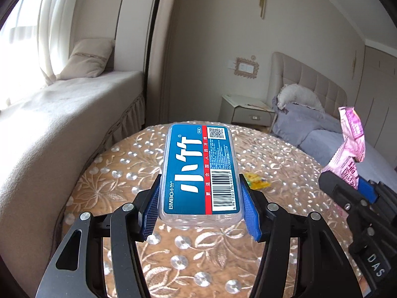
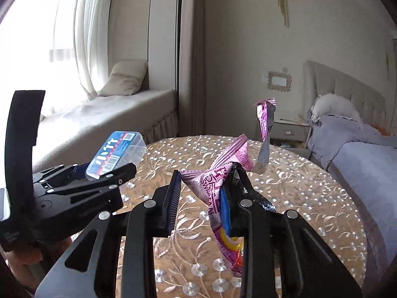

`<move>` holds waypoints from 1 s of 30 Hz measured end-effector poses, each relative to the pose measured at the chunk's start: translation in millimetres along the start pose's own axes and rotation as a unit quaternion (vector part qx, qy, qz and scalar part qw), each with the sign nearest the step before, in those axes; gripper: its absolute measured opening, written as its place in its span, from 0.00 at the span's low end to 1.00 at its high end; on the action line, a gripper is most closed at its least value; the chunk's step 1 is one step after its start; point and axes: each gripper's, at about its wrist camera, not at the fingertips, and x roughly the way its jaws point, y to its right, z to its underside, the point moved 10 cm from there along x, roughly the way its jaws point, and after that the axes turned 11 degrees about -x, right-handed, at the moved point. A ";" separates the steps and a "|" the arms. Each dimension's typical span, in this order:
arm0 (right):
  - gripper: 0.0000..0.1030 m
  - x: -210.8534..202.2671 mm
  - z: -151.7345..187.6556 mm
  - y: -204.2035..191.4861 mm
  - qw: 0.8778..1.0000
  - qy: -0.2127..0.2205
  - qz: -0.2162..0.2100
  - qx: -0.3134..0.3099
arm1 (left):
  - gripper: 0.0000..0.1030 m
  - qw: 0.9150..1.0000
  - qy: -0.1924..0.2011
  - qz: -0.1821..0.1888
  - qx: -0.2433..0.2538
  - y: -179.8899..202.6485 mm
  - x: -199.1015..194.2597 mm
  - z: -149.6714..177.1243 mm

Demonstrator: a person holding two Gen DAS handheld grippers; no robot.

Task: Collect trash
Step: 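Carry both items to the white bin and open the left tool over it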

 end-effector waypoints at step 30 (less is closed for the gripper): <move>0.29 -236.5 168.8 218.2 0.943 -0.024 0.305 0.133 | 0.55 0.930 -0.092 0.277 0.223 331.0 -85.8 203.7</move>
